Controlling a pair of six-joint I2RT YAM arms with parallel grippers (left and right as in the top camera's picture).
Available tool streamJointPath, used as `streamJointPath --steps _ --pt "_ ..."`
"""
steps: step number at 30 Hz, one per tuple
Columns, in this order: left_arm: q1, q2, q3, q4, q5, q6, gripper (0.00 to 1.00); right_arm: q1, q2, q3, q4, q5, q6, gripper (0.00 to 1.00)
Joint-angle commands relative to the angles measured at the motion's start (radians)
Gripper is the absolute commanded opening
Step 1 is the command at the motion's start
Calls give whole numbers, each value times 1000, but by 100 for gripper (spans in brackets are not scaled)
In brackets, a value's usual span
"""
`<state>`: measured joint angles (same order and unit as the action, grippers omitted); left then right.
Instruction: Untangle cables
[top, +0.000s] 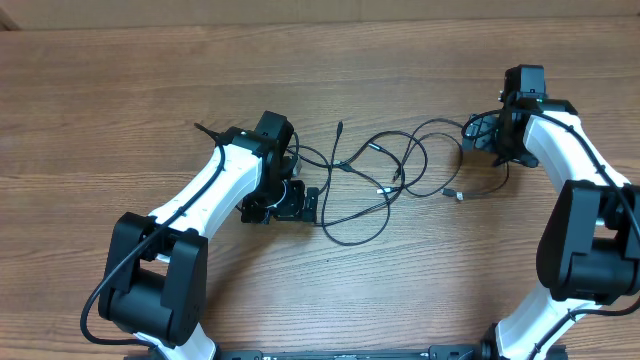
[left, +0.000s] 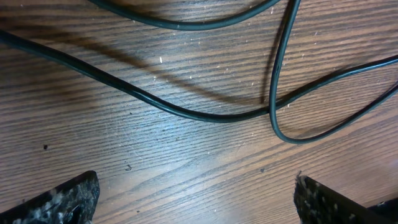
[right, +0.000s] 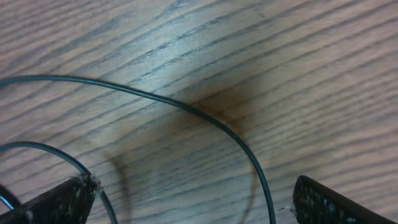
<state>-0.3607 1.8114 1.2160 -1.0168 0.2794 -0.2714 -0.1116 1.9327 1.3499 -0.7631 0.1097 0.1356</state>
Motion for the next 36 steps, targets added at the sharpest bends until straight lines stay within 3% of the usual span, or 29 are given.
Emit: streamJointPath --steps 1,10,22,28,36 --pt "-7 7 -3 1 -2 -6 100 -25 17 -3 7 -46 -63 100" --pt "-7 7 -3 1 -2 -6 100 -139 70 -3 -9 -418 -145 100" --pt "-7 7 -3 1 -2 -6 100 -83 129 -3 -25 -447 -145 95" --pt "-7 7 -3 1 -2 -6 100 -23 129 -3 -28 -410 -145 84" --pt "-7 7 -3 1 -2 -6 100 52 129 -3 -31 -259 -137 56"
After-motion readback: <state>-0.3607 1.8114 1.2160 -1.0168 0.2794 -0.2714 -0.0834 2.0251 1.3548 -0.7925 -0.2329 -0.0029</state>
